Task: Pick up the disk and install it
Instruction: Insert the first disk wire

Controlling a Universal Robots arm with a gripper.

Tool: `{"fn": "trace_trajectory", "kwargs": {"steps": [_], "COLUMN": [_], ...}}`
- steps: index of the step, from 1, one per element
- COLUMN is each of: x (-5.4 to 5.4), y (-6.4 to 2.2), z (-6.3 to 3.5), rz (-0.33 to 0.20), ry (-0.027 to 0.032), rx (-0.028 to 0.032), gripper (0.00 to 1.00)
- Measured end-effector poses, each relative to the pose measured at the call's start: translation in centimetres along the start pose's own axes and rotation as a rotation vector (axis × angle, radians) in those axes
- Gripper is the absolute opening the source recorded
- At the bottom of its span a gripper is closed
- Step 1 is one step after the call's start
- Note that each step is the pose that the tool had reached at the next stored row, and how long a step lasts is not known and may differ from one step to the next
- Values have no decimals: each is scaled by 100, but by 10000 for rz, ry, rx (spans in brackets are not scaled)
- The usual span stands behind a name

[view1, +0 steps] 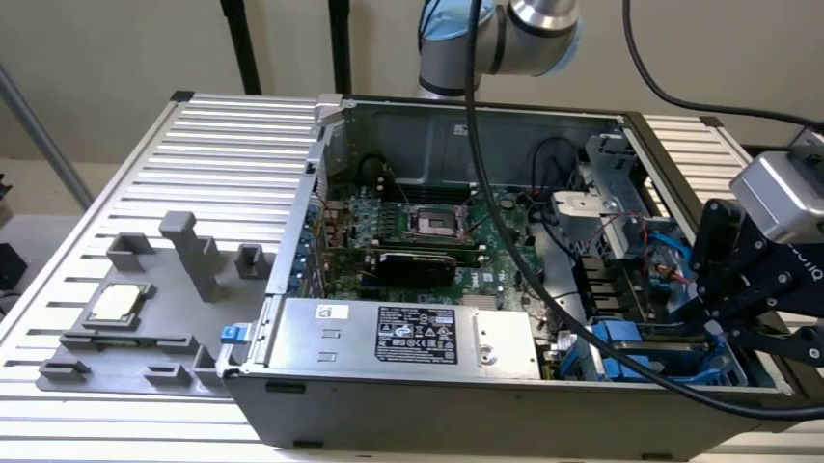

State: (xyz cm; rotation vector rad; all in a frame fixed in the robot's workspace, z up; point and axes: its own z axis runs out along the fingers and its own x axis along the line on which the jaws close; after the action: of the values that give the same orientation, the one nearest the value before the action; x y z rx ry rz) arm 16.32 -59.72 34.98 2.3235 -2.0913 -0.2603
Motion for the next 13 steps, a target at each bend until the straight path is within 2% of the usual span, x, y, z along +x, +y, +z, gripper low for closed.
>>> {"fn": "trace_trajectory", "kwargs": {"steps": [6,13], "x": [-54,-55], "y": [-11,-13], "z": [51,69], "rz": [113,700], "ry": [-15,-66], "rx": [14,84], "gripper": [16,16]}}
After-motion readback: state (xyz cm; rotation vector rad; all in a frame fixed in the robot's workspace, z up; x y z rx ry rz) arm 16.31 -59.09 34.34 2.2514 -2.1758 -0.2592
